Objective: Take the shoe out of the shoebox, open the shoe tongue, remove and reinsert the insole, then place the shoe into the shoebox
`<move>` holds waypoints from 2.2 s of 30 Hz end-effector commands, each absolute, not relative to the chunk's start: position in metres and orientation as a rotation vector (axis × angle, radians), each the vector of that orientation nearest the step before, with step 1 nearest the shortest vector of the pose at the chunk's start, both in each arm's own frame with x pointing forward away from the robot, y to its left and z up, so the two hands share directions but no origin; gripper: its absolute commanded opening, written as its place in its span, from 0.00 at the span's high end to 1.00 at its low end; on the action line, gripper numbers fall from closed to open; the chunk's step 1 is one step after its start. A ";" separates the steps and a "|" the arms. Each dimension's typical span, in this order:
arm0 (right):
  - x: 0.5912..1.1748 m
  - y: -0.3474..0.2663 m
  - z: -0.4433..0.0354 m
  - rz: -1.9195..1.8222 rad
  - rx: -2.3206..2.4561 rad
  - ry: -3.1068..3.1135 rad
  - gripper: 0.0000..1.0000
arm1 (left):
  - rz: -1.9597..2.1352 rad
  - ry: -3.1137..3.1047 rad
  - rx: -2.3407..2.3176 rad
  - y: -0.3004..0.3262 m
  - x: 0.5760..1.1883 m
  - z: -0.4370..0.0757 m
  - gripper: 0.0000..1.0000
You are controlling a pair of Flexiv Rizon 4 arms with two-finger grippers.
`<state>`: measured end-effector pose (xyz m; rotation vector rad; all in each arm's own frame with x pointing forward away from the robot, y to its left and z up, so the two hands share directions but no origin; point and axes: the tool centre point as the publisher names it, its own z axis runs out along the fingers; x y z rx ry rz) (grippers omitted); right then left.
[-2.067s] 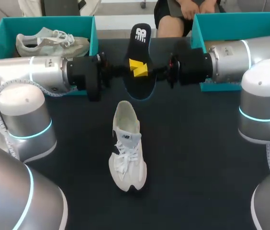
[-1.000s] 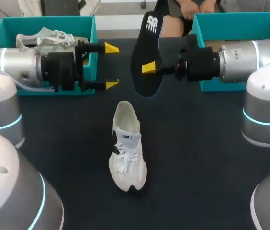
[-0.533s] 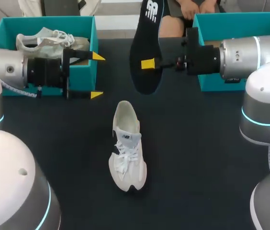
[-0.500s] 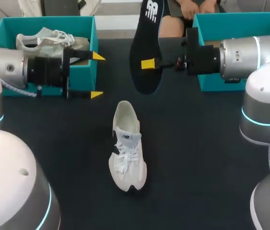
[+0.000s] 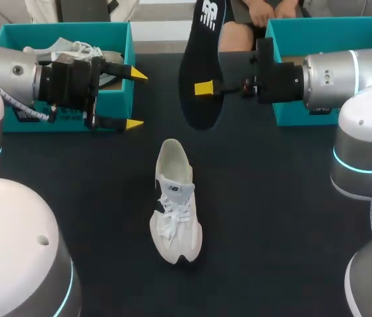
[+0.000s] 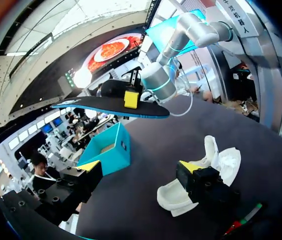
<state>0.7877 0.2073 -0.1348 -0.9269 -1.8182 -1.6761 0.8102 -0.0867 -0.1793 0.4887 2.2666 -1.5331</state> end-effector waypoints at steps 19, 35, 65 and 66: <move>0.801 0.244 -0.217 -1.725 -0.602 -2.019 1.00 | -1.388 2.483 0.437 -0.059 0.777 -0.282 0.00; 0.797 0.261 -0.263 -1.785 -0.516 -2.006 1.00 | -1.327 2.603 0.325 -0.054 0.764 -0.335 0.00; 0.797 0.261 -0.263 -1.785 -0.516 -2.006 1.00 | -1.327 2.603 0.325 -0.054 0.764 -0.335 0.00; 0.797 0.261 -0.263 -1.785 -0.516 -2.006 1.00 | -1.312 2.605 0.322 -0.056 0.764 -0.335 0.00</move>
